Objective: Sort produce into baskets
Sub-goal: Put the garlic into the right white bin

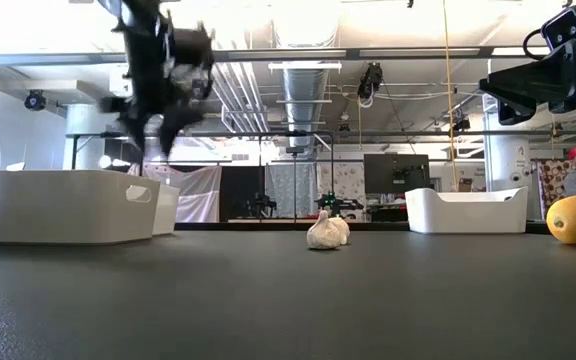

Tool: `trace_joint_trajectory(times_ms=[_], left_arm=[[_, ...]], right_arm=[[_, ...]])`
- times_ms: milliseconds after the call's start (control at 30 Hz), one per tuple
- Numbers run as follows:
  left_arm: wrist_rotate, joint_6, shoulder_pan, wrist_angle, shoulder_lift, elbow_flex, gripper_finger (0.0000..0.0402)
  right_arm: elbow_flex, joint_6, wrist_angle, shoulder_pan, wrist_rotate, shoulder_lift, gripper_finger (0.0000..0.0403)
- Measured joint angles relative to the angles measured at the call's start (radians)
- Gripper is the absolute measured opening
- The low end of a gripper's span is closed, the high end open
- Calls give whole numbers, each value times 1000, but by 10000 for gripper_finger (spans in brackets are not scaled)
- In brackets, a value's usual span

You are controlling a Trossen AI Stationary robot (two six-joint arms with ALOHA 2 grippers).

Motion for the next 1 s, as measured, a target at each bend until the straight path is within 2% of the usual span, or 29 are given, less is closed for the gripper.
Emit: trace_joint_trajectory(times_ms=[67, 267, 500, 733, 900, 1000], left_arm=[[4, 58, -108, 128, -40, -15, 235], [20, 429, -404, 529, -64, -53, 230], [38, 679, -581, 890, 18, -54, 216], [208, 758, -669, 1170, 162, -93, 206], [215, 753, -721, 1334, 283, -146, 205], [191, 725, -742, 1440, 358, -167, 205]], right_arm=[[0, 0, 0, 0, 0, 0, 68], [0, 0, 0, 0, 0, 0, 68], [0, 0, 0, 0, 0, 0, 68], [0, 0, 0, 0, 0, 0, 68], [0, -18, 0, 0, 0, 0, 68], [0, -144, 30, 0, 4, 0, 68]])
